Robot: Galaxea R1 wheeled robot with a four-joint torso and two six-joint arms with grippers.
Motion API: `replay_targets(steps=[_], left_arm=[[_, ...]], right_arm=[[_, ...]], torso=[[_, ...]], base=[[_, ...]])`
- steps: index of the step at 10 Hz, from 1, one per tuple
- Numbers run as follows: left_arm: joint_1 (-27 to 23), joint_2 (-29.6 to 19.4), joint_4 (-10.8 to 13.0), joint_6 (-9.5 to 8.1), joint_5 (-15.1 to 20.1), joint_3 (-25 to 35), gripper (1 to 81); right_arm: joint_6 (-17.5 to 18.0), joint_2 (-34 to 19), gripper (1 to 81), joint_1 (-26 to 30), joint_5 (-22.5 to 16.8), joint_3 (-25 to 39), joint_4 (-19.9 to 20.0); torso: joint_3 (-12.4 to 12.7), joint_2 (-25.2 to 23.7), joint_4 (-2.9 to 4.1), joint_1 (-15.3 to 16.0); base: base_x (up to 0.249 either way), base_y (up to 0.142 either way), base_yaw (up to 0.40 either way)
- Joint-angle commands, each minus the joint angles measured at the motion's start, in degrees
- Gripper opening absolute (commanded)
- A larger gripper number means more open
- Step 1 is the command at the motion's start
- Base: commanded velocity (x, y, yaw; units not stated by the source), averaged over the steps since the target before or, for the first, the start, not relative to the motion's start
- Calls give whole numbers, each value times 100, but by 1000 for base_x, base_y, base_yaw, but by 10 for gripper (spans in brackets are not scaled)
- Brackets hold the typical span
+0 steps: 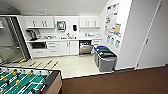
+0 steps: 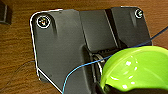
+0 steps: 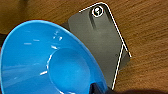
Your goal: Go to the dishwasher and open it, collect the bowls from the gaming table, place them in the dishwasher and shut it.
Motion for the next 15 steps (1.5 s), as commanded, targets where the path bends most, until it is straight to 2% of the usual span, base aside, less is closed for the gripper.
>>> replay_targets(steps=[1, 15], left_arm=[[-227, -3, 33, 38, 249, 22, 10], [-227, -12, 42, 56, 249, 22, 10]], right_arm=[[-13, -72, 10, 213, -266, 6, -48], [-13, -46, 10, 205, -266, -12, -56]], torso=[[0, 0, 0, 0], [0, -2, 0, -7]], base=[[217, 0, 0], [229, 0, 0]])
